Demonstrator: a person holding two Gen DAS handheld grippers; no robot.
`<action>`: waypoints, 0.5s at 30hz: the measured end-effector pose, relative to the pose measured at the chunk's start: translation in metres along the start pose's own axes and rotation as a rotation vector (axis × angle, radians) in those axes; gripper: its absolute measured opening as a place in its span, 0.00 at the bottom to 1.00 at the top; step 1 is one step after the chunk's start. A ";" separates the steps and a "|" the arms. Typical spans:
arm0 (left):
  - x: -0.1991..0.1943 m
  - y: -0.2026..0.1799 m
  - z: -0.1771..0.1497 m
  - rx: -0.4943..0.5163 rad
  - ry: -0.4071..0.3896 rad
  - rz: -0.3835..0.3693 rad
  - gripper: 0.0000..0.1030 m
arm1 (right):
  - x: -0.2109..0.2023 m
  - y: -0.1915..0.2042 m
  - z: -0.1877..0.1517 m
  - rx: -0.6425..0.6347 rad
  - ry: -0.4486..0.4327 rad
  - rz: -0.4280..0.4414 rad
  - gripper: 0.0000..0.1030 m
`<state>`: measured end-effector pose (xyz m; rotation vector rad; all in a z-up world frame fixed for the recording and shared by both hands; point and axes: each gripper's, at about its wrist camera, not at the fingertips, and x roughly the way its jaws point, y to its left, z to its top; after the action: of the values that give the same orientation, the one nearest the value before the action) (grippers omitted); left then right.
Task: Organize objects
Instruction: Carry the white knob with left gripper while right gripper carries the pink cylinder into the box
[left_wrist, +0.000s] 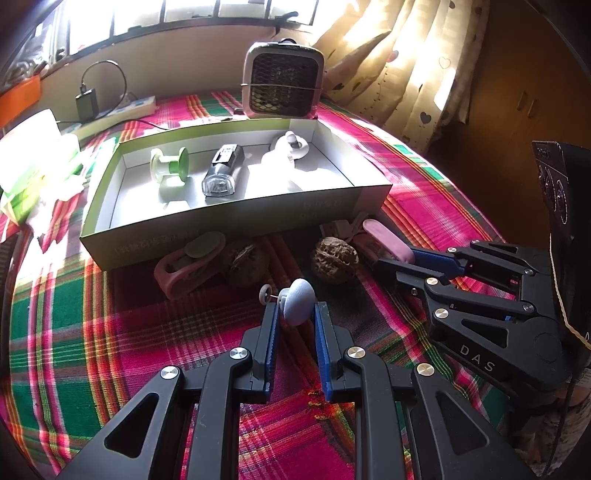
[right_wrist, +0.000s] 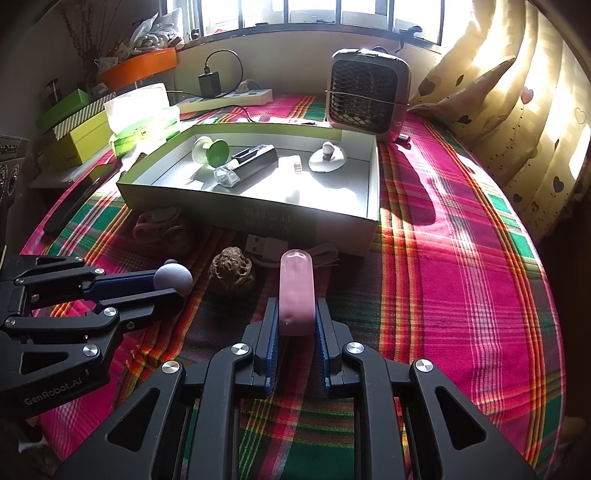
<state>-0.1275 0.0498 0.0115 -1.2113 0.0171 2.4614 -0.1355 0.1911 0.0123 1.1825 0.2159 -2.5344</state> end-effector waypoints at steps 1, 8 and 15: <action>-0.001 0.000 0.000 0.001 -0.002 -0.002 0.16 | 0.000 0.000 0.000 0.000 -0.001 0.000 0.18; -0.006 -0.001 0.000 0.003 -0.016 -0.002 0.16 | -0.005 0.001 0.001 0.001 -0.011 -0.002 0.18; -0.010 0.000 0.001 -0.001 -0.027 0.002 0.16 | -0.009 0.002 0.002 -0.001 -0.020 -0.006 0.18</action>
<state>-0.1223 0.0465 0.0200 -1.1785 0.0090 2.4792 -0.1311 0.1904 0.0206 1.1570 0.2162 -2.5499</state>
